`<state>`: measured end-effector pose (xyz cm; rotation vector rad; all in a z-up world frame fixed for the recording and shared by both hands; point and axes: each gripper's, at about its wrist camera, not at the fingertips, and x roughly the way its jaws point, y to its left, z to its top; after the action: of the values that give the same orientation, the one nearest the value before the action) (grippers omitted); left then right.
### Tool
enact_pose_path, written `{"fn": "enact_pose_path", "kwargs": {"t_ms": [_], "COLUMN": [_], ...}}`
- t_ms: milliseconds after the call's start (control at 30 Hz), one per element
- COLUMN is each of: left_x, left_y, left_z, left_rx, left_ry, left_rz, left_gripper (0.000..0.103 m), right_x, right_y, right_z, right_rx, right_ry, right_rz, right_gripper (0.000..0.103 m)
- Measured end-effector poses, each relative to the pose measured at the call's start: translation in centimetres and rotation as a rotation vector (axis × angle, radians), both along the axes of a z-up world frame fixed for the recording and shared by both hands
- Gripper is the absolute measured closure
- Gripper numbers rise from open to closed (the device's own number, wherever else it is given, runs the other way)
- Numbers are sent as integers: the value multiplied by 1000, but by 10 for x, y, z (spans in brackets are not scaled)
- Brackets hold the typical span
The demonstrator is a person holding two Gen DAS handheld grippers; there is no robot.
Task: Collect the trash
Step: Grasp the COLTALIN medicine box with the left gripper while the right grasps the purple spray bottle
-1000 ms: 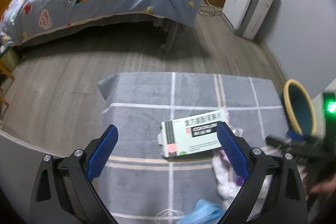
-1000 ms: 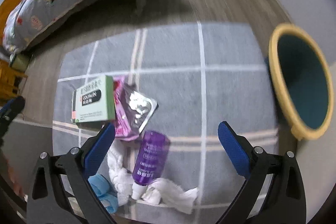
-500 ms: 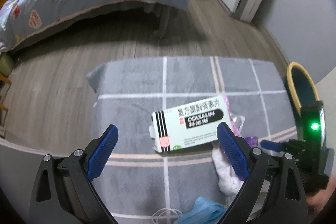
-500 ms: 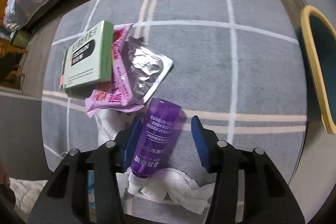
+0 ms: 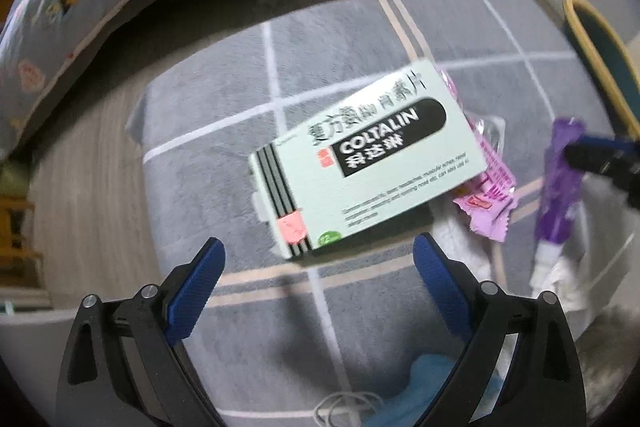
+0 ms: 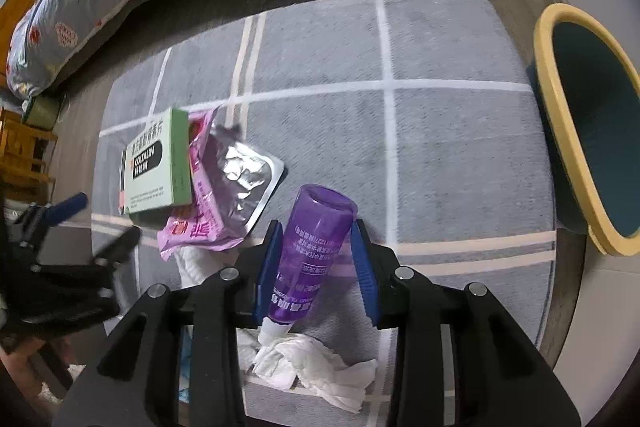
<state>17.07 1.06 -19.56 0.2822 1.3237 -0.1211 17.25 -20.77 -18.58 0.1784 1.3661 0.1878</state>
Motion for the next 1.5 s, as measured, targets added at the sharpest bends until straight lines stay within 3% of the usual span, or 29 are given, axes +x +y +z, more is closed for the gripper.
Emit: {"fn": "enact_pose_path", "kwargs": {"t_ms": [133,467,633,867,1000,1033,1167,1300,1500], "left_x": [13,54,68,79,92,94,97,95,96], "left_y": [-16,-33,-27,-31,-15,-12,-8,-2,-1], "left_z": [0,0,-16,-25,-25,-26,-29,-31,-38], "left_rx": [16,-57,-113,-96,-120,-122,-139,-157,-116], "left_ry": [-29,-73,-30,-28,-33,-32,-30,-15,-12], "left_rz": [-65,-154,-125,-147,-71,-57,-41,-15,-23], "left_gripper": [9,9,9,6,6,6,6,6,6], "right_x": [3,15,20,29,30,29,25,22,21], "right_y": [-9,-40,-49,-58,-54,-54,-47,-37,-27], "right_z": [4,1,-4,-8,-15,-15,-26,-32,-32], "right_rx": [3,-1,-24,0,16,18,-10,-42,-85], "right_ry": [-12,-4,-1,5,37,39,82,89,60], "right_rz": [3,3,4,-22,-21,-21,10,51,87], "right_gripper": [68,68,68,74,73,73,48,48,48]}}
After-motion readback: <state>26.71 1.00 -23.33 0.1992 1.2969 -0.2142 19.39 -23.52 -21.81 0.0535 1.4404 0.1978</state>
